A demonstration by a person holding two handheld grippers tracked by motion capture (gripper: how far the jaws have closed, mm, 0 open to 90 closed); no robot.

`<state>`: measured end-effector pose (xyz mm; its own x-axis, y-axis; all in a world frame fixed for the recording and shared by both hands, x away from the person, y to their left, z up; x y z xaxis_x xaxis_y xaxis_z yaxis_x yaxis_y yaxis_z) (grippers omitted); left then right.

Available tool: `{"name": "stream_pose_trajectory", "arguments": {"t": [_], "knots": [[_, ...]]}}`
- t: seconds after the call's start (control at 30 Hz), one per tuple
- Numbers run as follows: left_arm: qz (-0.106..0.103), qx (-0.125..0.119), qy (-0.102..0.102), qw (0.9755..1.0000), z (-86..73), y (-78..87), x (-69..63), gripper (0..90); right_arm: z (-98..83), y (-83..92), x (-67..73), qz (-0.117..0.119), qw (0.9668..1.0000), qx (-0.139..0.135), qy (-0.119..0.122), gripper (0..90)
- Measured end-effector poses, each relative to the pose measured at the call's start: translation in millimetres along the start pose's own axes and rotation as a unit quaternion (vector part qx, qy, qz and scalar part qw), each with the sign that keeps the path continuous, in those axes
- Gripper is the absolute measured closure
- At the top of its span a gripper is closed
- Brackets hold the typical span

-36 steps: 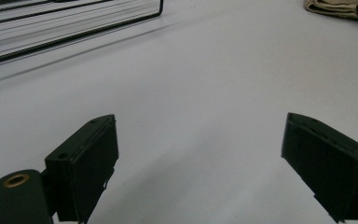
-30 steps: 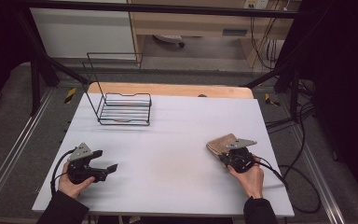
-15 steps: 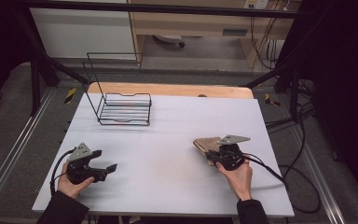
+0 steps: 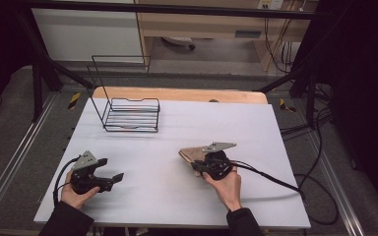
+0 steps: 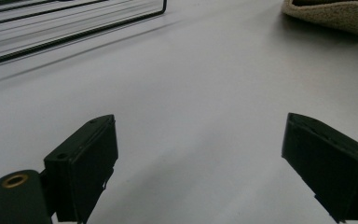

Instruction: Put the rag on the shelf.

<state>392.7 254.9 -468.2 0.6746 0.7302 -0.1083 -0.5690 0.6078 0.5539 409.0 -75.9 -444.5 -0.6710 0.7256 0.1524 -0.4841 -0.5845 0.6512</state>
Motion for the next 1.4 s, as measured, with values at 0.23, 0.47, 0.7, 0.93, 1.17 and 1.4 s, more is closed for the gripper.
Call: {"name": "stream_pose_trajectory", "arguments": {"t": [0.23,0.47,0.7,0.93,1.17,1.4], "knots": [[0.000,0.000,0.001,1.0000,0.1,0.3,-0.2,10.4,4.3,-21.6,19.0,0.013,0.9999,0.006,0.007,82.7],[0.001,0.000,0.000,1.0000,0.1,0.3,0.0,10.5,5.0,-38.8,35.5,0.022,0.9996,0.013,0.010,82.5],[0.000,0.002,0.001,1.0000,-0.1,-0.1,0.1,10.5,4.3,-58.7,53.6,0.037,0.9991,0.018,0.009,82.0],[-0.001,0.003,0.000,1.0000,-0.1,-0.4,-0.5,10.5,-0.5,-69.4,61.6,0.044,0.9985,0.025,0.020,77.6],[0.000,0.003,0.004,1.0000,0.4,-0.8,-1.5,8.5,9.2,-59.7,64.5,0.074,0.9969,-0.001,0.027,52.4],[0.000,0.007,0.001,1.0000,2.1,-1.8,-5.5,6.6,19.9,-38.0,48.2,0.039,0.9968,-0.018,0.067,33.1]]}}
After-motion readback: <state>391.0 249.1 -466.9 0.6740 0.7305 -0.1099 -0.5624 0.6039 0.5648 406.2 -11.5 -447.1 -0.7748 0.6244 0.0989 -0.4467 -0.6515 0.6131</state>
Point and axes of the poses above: each handheld gripper's, and its own axes: y roughly backward along the jaws, z roughly out of its top, x roughly to its left, the point moved 6 cm from there along -y, roughly forward along the jaws, and after that the axes turned 2 degrees about -z, right-handed, at the moved point
